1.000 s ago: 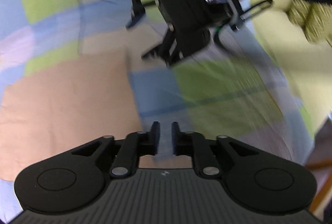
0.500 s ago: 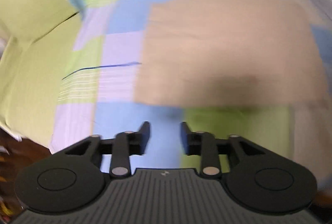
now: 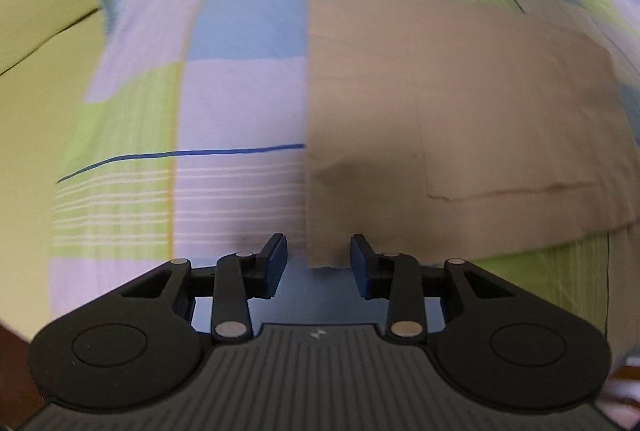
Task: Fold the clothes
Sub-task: 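Lay the beige cloth flat on the checked sheet and open both grippers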
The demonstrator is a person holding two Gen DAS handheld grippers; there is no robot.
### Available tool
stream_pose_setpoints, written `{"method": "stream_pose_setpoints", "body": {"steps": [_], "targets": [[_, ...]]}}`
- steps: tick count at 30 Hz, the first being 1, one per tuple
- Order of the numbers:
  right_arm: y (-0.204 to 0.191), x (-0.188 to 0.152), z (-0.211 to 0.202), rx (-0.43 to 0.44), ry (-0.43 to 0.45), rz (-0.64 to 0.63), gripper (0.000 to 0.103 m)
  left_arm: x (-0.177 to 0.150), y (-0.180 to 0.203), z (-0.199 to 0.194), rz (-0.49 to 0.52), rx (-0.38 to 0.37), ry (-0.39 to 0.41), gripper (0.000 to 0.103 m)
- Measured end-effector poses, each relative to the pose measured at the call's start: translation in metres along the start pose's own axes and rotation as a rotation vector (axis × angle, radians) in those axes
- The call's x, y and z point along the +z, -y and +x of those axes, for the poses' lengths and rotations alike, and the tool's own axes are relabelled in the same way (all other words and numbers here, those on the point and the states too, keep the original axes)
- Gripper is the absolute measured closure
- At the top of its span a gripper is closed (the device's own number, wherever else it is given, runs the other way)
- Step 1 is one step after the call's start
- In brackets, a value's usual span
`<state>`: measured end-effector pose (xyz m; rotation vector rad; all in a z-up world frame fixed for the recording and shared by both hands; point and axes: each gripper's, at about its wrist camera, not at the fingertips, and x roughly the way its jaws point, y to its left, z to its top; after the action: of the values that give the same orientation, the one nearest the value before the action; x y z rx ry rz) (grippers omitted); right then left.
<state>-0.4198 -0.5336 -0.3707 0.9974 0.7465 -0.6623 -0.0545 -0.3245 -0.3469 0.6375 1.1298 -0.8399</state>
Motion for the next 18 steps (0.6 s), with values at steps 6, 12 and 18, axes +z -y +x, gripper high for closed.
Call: {"method": "stream_pose_setpoints", "body": {"steps": [6, 12, 18], "targets": [[0.007, -0.016, -0.005, -0.006, 0.09, 0.187, 0.055, -0.002, -0.01, 0.002, 0.005, -0.11, -0.012, 0.081], [0.006, -0.018, 0.007, -0.007, 0.129, 0.21, 0.058, -0.017, 0.0, 0.005, 0.034, -0.127, -0.003, 0.081], [-0.002, -0.019, 0.015, -0.007, 0.125, 0.123, 0.102, -0.032, 0.02, 0.006, 0.048, -0.127, 0.013, 0.103]]}}
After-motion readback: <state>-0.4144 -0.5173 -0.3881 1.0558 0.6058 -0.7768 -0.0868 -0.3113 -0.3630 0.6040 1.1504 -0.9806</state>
